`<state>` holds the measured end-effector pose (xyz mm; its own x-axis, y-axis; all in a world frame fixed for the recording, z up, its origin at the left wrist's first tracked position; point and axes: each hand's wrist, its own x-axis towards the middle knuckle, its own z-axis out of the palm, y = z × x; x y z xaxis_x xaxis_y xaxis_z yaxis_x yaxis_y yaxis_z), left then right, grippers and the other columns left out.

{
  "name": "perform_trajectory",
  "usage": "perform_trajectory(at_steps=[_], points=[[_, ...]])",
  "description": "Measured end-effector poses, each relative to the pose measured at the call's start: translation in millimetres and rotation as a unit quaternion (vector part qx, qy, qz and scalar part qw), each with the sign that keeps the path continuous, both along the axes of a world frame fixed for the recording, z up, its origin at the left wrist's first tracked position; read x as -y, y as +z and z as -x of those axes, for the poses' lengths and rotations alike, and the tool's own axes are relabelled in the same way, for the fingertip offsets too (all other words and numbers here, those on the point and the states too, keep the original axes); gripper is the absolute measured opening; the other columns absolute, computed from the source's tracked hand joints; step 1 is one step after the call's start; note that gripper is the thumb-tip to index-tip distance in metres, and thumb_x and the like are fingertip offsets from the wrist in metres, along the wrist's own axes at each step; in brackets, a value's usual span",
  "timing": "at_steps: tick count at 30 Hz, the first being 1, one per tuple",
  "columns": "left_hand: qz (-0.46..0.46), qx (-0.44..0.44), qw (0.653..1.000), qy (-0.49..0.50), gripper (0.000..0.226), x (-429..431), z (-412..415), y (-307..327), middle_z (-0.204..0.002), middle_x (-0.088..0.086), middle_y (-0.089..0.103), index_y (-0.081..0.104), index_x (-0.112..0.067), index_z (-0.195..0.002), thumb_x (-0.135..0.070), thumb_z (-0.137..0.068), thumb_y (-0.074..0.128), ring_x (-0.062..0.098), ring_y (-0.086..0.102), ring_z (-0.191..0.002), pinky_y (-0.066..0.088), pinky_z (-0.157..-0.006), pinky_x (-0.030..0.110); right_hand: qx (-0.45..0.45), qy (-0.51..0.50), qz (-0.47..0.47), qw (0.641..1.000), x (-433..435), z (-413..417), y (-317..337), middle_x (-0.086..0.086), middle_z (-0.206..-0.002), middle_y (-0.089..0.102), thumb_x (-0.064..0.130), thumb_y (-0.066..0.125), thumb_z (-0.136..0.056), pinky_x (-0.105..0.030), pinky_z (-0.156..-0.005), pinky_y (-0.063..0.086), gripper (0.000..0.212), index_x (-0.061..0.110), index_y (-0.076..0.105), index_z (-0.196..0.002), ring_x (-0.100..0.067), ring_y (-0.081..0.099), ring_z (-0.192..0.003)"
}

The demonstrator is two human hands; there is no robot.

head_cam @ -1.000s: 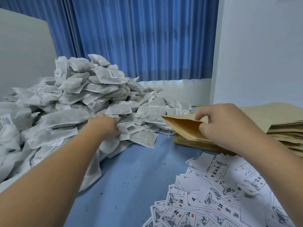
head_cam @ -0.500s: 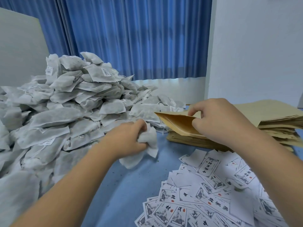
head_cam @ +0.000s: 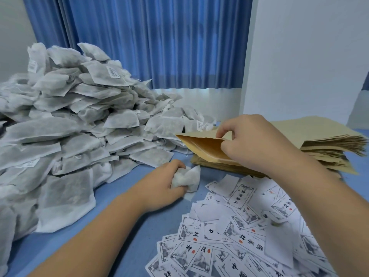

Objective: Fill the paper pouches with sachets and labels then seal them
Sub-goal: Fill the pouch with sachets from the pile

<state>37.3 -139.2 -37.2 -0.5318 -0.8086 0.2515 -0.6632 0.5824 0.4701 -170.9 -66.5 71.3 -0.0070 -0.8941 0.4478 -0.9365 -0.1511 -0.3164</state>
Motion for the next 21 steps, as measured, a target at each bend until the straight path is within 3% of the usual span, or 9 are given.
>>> perform_trajectory(at_steps=[3, 7, 10, 13, 15, 19, 21], points=[[0.085, -0.099, 0.991, -0.004, 0.037, -9, 0, 9, -0.102, -0.02, 0.054, 0.044, -0.041, -0.108, -0.032, -0.077, 0.062, -0.002, 0.052, -0.092, 0.04, -0.075, 0.014, 0.006, -0.005, -0.003, 1.0, 1, 1, 1, 0.012, -0.068, 0.051, 0.016, 0.056, -0.075, -0.025, -0.055, 0.038, 0.026, 0.037, 0.066, -0.086, -0.012, 0.052, -0.07], [0.254, -0.271, 0.928, -0.004, 0.041, -28, 9, 39, -0.103, -0.014, 0.048, 0.046, -0.034, -0.109, -0.026, -0.071, 0.059, -0.004, 0.048, -0.095, 0.033, -0.079, 0.005, 0.011, -0.004, 0.002, 1.0, 0, 2, 4, 0.013, -0.068, 0.05, 0.017, 0.057, -0.076, -0.024, -0.054, 0.036, 0.023, 0.038, 0.064, -0.082, -0.01, 0.051, -0.068], [0.309, -0.254, 0.916, -0.006, 0.045, -42, 25, 54, -0.107, -0.004, 0.045, 0.05, -0.021, -0.114, -0.03, -0.071, 0.056, -0.002, 0.044, -0.098, 0.034, -0.084, 0.006, 0.016, 0.001, 0.007, 1.0, -2, 3, 4, 0.012, -0.064, 0.048, 0.019, 0.06, -0.077, -0.024, -0.051, 0.033, 0.018, 0.037, 0.062, -0.078, -0.009, 0.048, -0.065], [0.253, -0.182, 0.95, -0.013, 0.052, -51, 39, 51, -0.109, -0.003, 0.044, 0.056, -0.015, -0.114, -0.039, -0.068, 0.053, 0.007, 0.048, -0.09, 0.047, -0.077, 0.026, 0.019, 0.006, 0.022, 1.0, -3, 3, 6, 0.011, -0.06, 0.046, 0.019, 0.059, -0.078, -0.024, -0.049, 0.029, 0.016, 0.035, 0.063, -0.076, -0.005, 0.044, -0.059], [0.215, -0.145, 0.966, -0.012, 0.051, -52, 41, 45, -0.107, -0.008, 0.047, 0.059, -0.018, -0.111, -0.044, -0.068, 0.051, 0.008, 0.051, -0.088, 0.049, -0.074, 0.032, 0.017, 0.005, 0.026, 1.0, -4, 3, 7, 0.012, -0.062, 0.048, 0.016, 0.056, -0.078, -0.023, -0.051, 0.033, 0.021, 0.035, 0.065, -0.078, -0.006, 0.047, -0.062], [0.152, -0.161, 0.975, -0.002, 0.036, -47, 41, 44, -0.1, -0.013, 0.052, 0.063, -0.026, -0.102, -0.04, -0.07, 0.056, -0.003, 0.05, -0.091, 0.037, -0.073, 0.009, 0.003, -0.003, 0.031, 1.0, -6, 0, 8, 0.007, -0.066, 0.056, 0.015, 0.055, -0.077, -0.025, -0.055, 0.044, 0.02, 0.025, 0.071, -0.083, -0.016, 0.056, -0.068], [0.082, -0.151, 0.985, 0.022, 0.022, -45, 44, 53, -0.091, -0.014, 0.057, 0.061, -0.036, -0.088, -0.042, -0.068, 0.056, -0.006, 0.051, -0.087, 0.036, -0.067, 0.006, -0.001, 0.002, 0.035, 0.999, -6, -3, 8, 0.004, -0.066, 0.058, 0.014, 0.053, -0.076, -0.026, -0.057, 0.046, 0.021, 0.022, 0.071, -0.083, -0.018, 0.057, -0.069]])
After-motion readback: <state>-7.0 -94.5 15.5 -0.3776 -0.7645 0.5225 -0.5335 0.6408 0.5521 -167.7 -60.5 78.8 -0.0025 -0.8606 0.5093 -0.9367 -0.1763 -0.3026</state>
